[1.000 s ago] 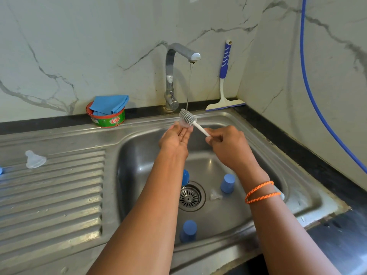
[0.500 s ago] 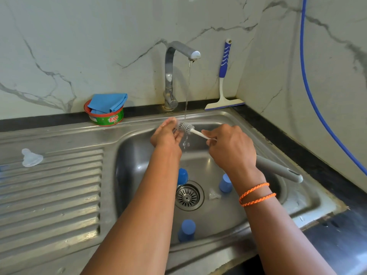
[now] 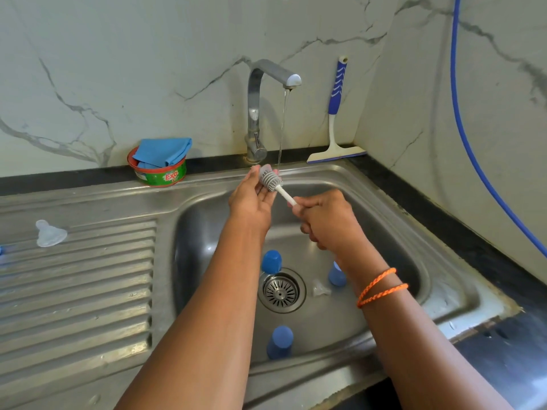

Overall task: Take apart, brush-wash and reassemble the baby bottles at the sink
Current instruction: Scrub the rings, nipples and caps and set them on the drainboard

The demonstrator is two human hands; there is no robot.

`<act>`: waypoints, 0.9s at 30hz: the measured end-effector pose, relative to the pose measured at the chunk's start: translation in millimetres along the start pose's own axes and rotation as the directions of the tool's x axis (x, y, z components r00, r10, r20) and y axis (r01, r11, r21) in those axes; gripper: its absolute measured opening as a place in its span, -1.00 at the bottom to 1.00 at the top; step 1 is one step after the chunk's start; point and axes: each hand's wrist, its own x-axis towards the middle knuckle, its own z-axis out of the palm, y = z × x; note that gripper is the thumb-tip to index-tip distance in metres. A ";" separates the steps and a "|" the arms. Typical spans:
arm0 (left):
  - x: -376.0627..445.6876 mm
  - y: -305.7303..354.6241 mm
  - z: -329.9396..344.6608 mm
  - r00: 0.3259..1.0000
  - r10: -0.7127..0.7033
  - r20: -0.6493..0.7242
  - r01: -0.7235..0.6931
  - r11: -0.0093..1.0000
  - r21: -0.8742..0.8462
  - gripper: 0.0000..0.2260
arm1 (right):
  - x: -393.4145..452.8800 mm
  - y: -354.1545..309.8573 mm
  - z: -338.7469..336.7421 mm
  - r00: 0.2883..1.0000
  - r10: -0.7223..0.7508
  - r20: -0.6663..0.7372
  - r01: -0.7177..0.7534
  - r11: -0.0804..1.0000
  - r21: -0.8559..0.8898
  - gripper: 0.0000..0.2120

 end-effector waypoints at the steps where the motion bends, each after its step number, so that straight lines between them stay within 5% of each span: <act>1: 0.1 0.5 0.7 1.000 -0.001 0.023 0.001 1.000 -0.028 -0.72 | 0.2 -0.6 -2.1 0.988 0.103 0.117 -0.122 0.978 0.170 -0.80; 5: -3.9 5.6 4.2 0.995 -0.005 0.104 0.016 0.995 -0.103 -0.77 | 0.2 -2.8 -13.7 0.751 0.168 0.639 -0.578 0.635 0.512 -0.74; 9: -13.3 9.4 6.1 0.979 -0.055 0.198 0.067 0.996 -0.053 -0.75 | 4.1 3.9 -12.3 0.618 0.068 0.784 -0.708 0.483 0.516 -0.72; 12: -12.1 14.1 6.8 0.972 -0.059 0.228 0.067 0.997 -0.030 -0.74 | 4.1 4.0 -14.8 0.717 0.112 0.688 -0.582 0.638 0.504 -0.69; 16: -12.2 15.5 7.3 0.985 -0.066 0.157 0.068 0.998 -0.003 -0.75 | 0.7 1.5 -10.6 0.965 0.032 0.259 -0.073 0.986 0.151 -0.76; 20: -7.6 17.4 8.1 0.996 -0.022 0.081 0.018 0.999 0.050 -0.77 | -0.6 2.2 -1.0 0.978 -0.207 0.023 0.208 0.968 -0.142 -0.86; 24: -10.1 13.1 13.1 0.994 0.094 -0.063 -0.083 0.984 0.158 -0.80 | -3.1 2.2 -2.3 0.952 -0.305 -0.013 0.278 0.883 -0.377 -0.81; 27: -3.7 10.3 13.3 0.941 0.314 -0.130 -0.275 0.928 0.250 -0.83 | -13.8 -7.8 0.2 0.932 -0.362 -0.017 0.276 0.739 -0.615 -0.83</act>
